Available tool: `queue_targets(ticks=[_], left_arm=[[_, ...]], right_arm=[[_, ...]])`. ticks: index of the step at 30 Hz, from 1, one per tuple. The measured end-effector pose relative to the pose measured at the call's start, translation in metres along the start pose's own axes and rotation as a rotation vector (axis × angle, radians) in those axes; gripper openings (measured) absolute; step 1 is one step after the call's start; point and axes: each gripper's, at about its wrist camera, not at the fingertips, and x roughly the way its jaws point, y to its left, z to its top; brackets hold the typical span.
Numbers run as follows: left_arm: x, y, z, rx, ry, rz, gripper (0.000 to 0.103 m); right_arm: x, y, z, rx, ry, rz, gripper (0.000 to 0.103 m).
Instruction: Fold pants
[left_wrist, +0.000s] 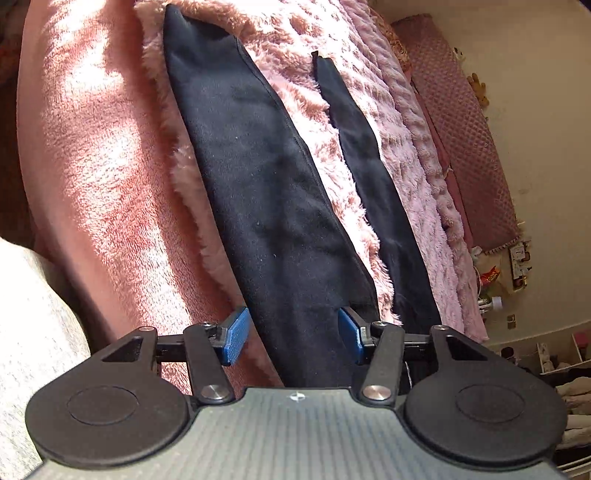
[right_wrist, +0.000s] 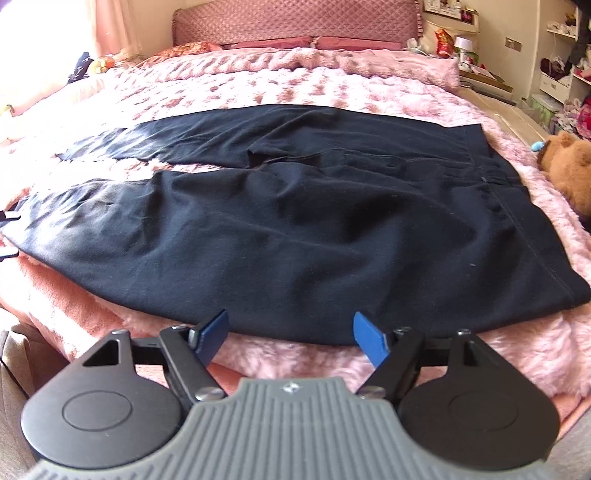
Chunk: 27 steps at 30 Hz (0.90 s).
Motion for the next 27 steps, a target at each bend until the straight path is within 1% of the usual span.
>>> queue_targets(ticks=[2,3,4,5,7,9,11,13,15,16,18,19,20,21,22,23,25,27], left_arm=[[0.002,-0.001,-0.001,0.016,0.007,-0.008,0.06],[0.002,-0.003,-0.003,0.028,0.005,-0.01,0.06],[0.002,-0.005,-0.005,0.039,0.006,-0.015,0.06],[0.003,-0.007,-0.008,0.051,0.015,-0.036,0.06],[0.007,-0.012,-0.013,0.063,0.055,-0.089,0.06],[0.016,-0.015,-0.018,0.069,0.115,-0.133,0.06],[0.024,-0.019,-0.024,0.069,0.158,-0.156,0.06],[0.031,-0.023,-0.03,0.082,0.204,-0.198,0.06],[0.038,-0.024,-0.039,0.072,0.253,-0.248,0.06],[0.043,-0.023,-0.043,0.052,0.286,-0.281,0.06],[0.059,-0.019,-0.052,-0.004,0.377,-0.344,0.06],[0.067,-0.017,-0.057,-0.034,0.418,-0.364,0.06],[0.073,-0.016,-0.062,-0.055,0.44,-0.366,0.06],[0.079,-0.015,-0.065,-0.064,0.449,-0.353,0.06],[0.085,-0.015,-0.068,-0.068,0.447,-0.327,0.06],[0.089,-0.014,-0.069,-0.073,0.44,-0.312,0.06],[0.097,-0.009,-0.07,-0.109,0.44,-0.321,0.06],[0.099,0.0,-0.072,-0.169,0.442,-0.318,0.06]], right_arm=[[-0.005,-0.026,-0.001,0.092,0.01,-0.009,0.052],[-0.007,-0.041,-0.002,0.152,0.019,-0.003,0.049],[-0.009,-0.058,-0.005,0.229,0.027,0.007,0.042],[-0.011,-0.072,-0.008,0.295,0.029,0.017,0.036],[-0.015,-0.096,-0.014,0.412,0.029,0.021,0.03],[-0.019,-0.116,-0.021,0.518,0.017,0.022,0.03],[-0.023,-0.134,-0.026,0.61,-0.011,0.037,0.03],[-0.024,-0.152,-0.03,0.7,-0.041,0.057,0.03],[-0.019,-0.17,-0.034,0.799,-0.054,0.111,0.033],[-0.014,-0.18,-0.036,0.854,-0.053,0.163,0.033],[-0.008,-0.19,-0.039,0.942,-0.077,0.243,0.033],[-0.006,-0.193,-0.039,0.963,-0.097,0.292,0.033],[-0.003,-0.195,-0.037,0.96,-0.112,0.349,0.033],[-0.001,-0.196,-0.034,0.945,-0.122,0.391,0.033],[0.002,-0.194,-0.029,0.918,-0.142,0.415,0.033],[0.003,-0.193,-0.025,0.895,-0.162,0.416,0.033],[0.007,-0.193,-0.022,0.865,-0.18,0.423,0.033],[0.011,-0.196,-0.023,0.893,-0.163,0.428,0.033]])
